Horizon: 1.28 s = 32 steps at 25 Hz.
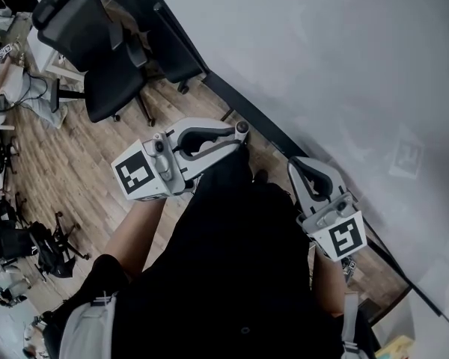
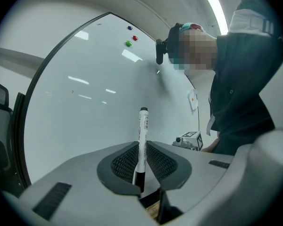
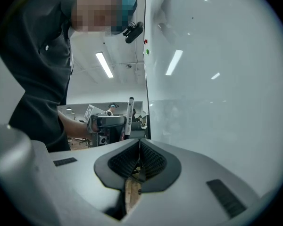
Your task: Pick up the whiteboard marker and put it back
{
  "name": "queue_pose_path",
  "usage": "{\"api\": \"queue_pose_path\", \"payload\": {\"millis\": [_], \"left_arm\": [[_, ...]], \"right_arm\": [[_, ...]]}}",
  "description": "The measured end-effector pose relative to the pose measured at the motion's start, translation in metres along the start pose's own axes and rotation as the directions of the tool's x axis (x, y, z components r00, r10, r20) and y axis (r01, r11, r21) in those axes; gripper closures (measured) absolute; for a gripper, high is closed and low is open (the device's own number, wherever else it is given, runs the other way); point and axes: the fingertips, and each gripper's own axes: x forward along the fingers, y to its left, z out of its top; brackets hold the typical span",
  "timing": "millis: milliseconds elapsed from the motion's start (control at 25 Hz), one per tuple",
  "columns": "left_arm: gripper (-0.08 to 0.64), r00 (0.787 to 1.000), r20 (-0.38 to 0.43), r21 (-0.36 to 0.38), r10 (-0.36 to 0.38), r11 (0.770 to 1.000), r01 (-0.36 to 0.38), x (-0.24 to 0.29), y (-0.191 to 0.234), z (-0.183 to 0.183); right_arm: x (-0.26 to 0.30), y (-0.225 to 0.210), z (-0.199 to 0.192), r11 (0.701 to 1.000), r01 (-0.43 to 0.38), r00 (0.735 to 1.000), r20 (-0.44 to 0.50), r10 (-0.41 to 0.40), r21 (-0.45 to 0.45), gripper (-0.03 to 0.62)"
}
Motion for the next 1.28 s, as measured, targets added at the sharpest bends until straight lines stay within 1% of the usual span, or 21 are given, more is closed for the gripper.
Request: {"api": "queue_pose_path", "payload": {"millis": [80, 400, 560, 600, 680, 800, 960, 1160, 1280], "left_arm": [[0.492, 1.000, -0.012, 0.017, 0.000, 1.000, 0.000, 0.001, 0.001, 0.002], [0.492, 0.994, -0.110, 0.111, -0.009, 0.994, 0.021, 0.007, 0.002, -0.006], [0.492, 0.992, -0.123, 0.125, -0.013, 0.992, 0.028, 0.012, 0.014, -0.005], [0.492, 0.991, -0.136, 0.145, -0.014, 0.989, 0.034, 0.013, 0.018, -0.007], [0.492, 0.983, -0.185, 0.205, -0.015, 0.977, 0.053, 0.016, 0.023, -0.015], [0.492, 0.957, -0.290, 0.296, -0.011, 0.950, 0.100, 0.020, 0.031, -0.034], [0.492, 0.911, -0.413, 0.380, 0.023, 0.913, 0.149, 0.026, 0.039, -0.060], [0.492, 0.871, -0.491, 0.459, 0.036, 0.860, 0.223, 0.037, 0.045, -0.092], [0.494, 0.838, -0.544, 0.486, 0.051, 0.833, 0.265, 0.038, 0.049, -0.115]], "right_arm": [[0.000, 0.001, 0.000, 1.000, -0.004, 1.000, -0.006, 0.004, -0.003, 0.572], [-0.003, -0.003, -0.001, 1.000, 0.011, 1.000, 0.000, -0.011, -0.006, 0.572], [-0.003, -0.005, -0.004, 1.000, 0.023, 1.000, -0.015, -0.023, -0.011, 0.572], [-0.003, -0.006, -0.005, 1.000, 0.028, 0.999, -0.018, -0.029, -0.011, 0.572], [-0.004, -0.009, -0.007, 0.999, 0.040, 0.999, -0.018, -0.041, -0.010, 0.572], [-0.006, -0.013, -0.007, 0.998, 0.060, 0.998, -0.013, -0.060, -0.011, 0.572], [-0.010, -0.017, -0.006, 0.996, 0.087, 0.996, -0.006, -0.087, -0.018, 0.572], [-0.011, -0.021, -0.007, 0.993, 0.111, 0.994, -0.014, -0.111, -0.027, 0.572], [-0.013, -0.022, -0.007, 0.993, 0.119, 0.993, -0.010, -0.119, -0.025, 0.572]]}}
